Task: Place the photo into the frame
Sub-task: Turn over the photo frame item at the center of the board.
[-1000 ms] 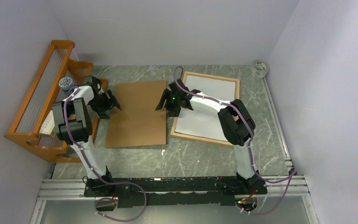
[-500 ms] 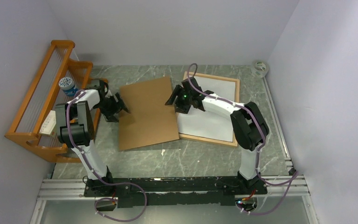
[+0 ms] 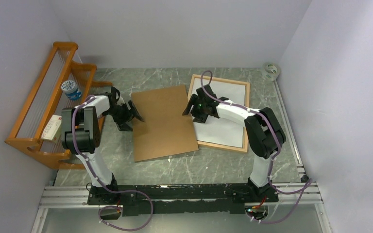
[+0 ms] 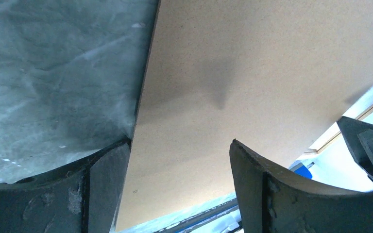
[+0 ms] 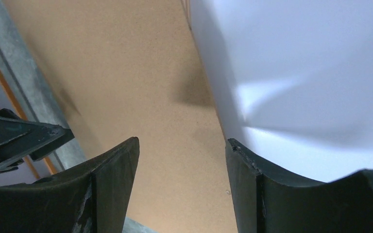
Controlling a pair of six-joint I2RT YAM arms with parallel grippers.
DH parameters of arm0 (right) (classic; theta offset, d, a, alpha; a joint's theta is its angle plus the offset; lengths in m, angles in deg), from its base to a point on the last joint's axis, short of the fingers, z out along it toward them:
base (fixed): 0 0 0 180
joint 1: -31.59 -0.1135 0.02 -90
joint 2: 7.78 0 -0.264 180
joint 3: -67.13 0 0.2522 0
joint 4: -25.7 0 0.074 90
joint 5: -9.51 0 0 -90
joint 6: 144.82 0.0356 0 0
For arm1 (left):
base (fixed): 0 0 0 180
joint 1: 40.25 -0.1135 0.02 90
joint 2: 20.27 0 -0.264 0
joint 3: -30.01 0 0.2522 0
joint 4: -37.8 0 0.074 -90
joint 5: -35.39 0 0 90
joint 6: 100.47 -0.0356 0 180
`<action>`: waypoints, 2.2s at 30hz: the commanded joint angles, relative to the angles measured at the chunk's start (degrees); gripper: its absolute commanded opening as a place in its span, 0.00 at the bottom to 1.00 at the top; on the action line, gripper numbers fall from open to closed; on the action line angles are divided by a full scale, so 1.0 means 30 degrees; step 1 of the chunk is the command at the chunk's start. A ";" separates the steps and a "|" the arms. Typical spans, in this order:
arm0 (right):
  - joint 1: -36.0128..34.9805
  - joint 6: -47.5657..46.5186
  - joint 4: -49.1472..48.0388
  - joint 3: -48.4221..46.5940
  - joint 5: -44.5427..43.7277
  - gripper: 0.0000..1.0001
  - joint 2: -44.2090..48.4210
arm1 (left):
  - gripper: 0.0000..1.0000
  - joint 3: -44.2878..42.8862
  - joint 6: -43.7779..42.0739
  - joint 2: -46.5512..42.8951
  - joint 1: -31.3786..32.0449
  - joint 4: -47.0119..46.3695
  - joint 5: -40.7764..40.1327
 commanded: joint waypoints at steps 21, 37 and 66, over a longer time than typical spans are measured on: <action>0.0150 -0.2587 -0.5266 0.2166 0.5903 0.65 0.2395 | 0.83 0.0510 -0.0231 0.1433 0.0592 0.0743 0.0284; 0.1132 -0.1107 -1.1992 0.5318 1.2161 0.39 0.3683 | 0.82 0.0063 -0.0040 0.1951 0.0597 0.0546 0.0721; 0.3657 0.1742 -1.2795 0.2820 1.3201 0.00 0.6816 | 0.94 -0.1678 -0.0593 -0.3377 -0.1556 -0.0876 0.7198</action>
